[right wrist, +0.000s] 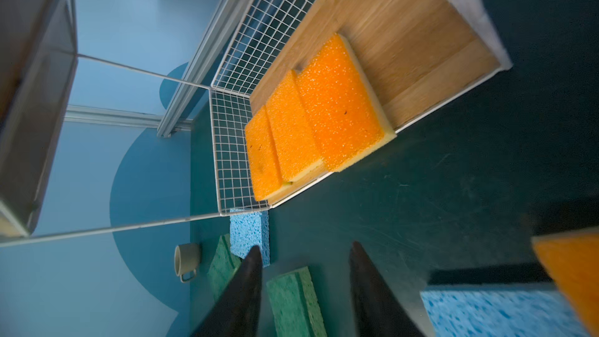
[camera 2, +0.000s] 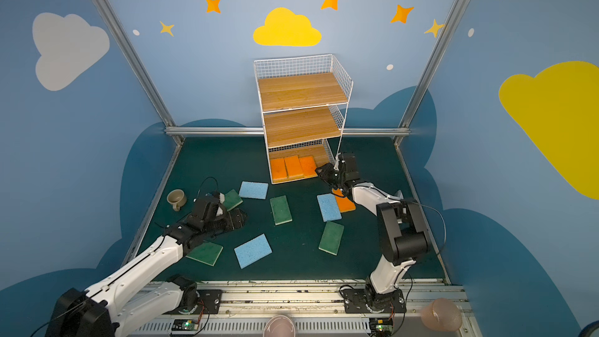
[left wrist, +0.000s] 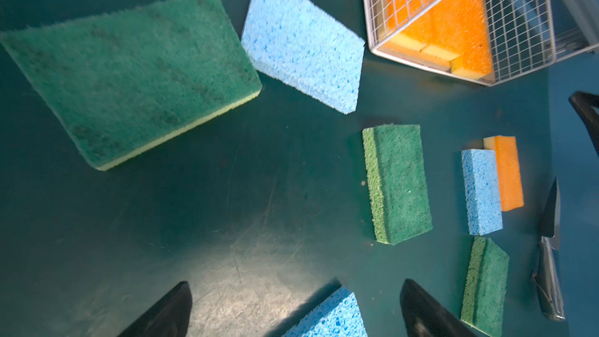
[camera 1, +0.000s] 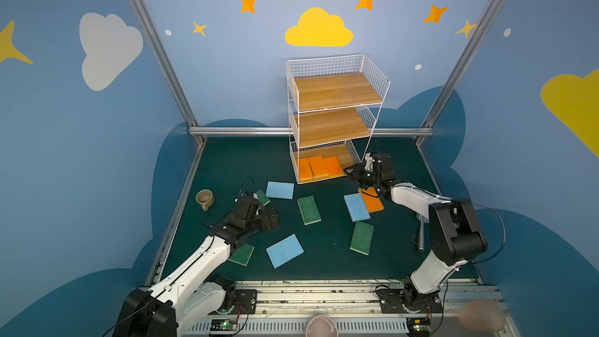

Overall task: Arrange cleaning sponges on a shelf
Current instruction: Move the cleaning sponge to the shelf, then rotate the shelf at the top-center of the table.

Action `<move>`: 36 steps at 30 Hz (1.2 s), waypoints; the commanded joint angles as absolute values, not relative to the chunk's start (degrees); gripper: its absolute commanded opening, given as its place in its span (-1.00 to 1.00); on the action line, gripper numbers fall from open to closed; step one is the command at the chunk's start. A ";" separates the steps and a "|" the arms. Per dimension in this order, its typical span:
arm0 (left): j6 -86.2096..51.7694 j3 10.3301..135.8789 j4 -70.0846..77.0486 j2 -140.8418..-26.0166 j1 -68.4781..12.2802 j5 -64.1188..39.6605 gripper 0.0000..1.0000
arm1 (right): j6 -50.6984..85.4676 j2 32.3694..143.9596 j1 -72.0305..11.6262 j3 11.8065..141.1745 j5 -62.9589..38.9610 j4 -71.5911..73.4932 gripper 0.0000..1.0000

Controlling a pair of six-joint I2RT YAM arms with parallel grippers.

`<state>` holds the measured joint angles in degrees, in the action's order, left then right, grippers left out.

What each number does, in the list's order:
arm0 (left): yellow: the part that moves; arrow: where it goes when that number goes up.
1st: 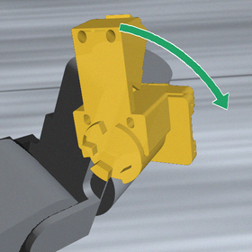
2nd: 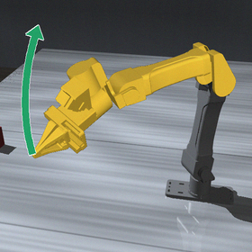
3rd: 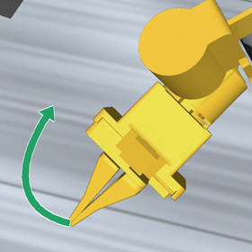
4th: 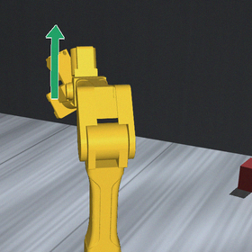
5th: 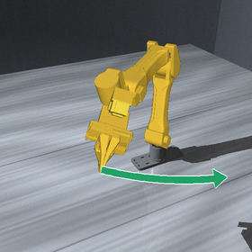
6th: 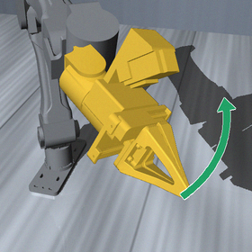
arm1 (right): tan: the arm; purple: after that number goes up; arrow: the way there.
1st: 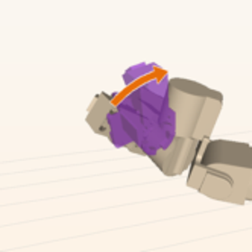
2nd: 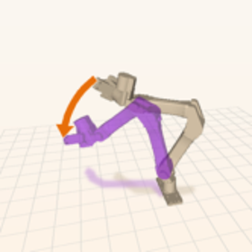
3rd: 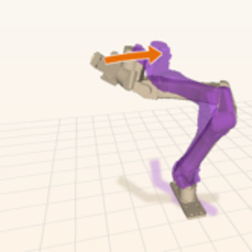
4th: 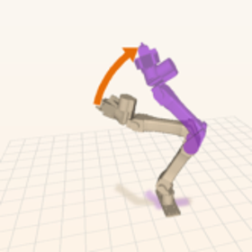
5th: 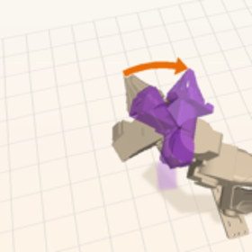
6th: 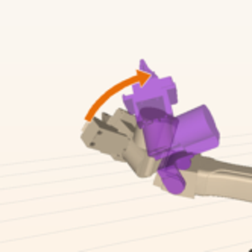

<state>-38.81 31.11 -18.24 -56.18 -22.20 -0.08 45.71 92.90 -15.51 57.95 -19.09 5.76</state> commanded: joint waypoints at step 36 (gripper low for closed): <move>-37.00 31.90 -16.80 -52.06 -21.29 2.37 0.99 | 18.28 106.85 -2.91 71.63 -40.08 29.67 -0.12</move>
